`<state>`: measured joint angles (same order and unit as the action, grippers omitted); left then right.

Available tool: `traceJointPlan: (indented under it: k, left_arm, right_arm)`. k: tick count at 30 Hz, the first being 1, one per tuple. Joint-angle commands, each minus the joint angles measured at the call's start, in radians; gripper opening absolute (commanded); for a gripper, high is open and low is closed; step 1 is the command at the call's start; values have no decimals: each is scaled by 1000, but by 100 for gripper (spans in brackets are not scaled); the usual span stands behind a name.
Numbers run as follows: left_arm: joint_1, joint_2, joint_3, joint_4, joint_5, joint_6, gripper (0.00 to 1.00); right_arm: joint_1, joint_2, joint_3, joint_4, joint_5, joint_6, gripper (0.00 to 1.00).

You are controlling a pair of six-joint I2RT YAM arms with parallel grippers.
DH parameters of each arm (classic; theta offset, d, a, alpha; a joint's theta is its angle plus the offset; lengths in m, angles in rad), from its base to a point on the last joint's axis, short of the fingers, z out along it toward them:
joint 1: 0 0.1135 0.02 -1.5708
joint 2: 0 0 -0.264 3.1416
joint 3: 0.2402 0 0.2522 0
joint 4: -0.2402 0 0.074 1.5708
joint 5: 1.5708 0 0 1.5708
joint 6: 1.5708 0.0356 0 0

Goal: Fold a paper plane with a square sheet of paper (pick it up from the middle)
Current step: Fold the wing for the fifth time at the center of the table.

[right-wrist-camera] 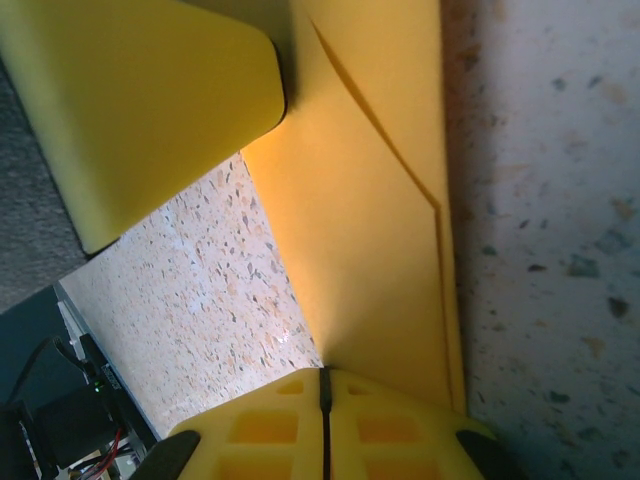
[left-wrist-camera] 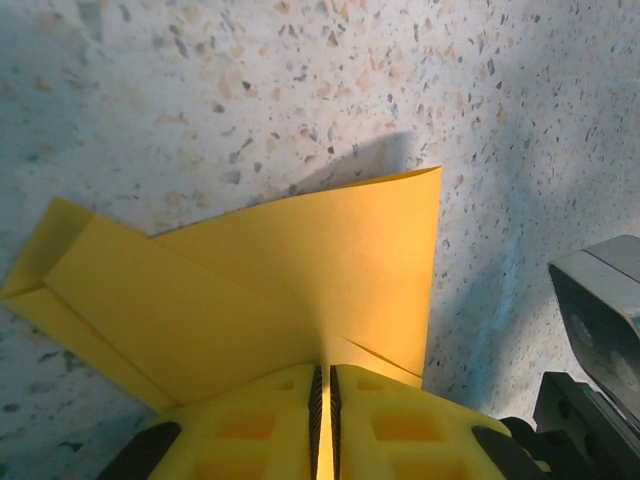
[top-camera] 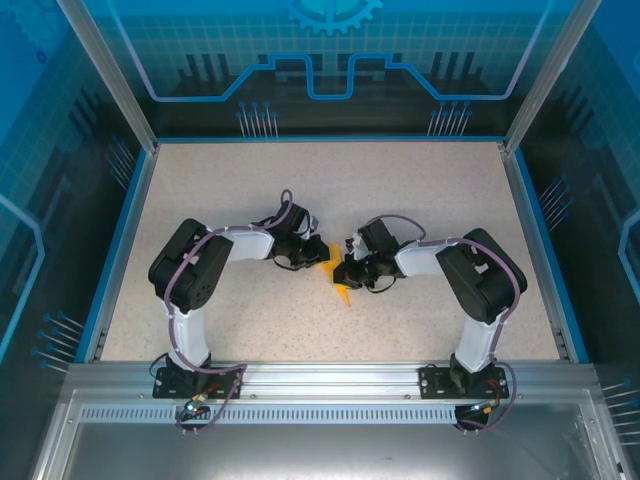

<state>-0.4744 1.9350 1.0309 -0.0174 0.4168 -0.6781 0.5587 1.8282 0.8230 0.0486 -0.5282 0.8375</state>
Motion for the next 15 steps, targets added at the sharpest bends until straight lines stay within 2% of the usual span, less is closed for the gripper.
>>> traceJointPlan:
  k: [1,15]
  left_arm:
    - [25,32,-2,-17,-96,23,15]
    - [104,53,21,-16,-52,61,16]
  right_arm:
    - [24,18,-53,-102,39,8,7]
    - [23,8,-79,-78,27,13,7]
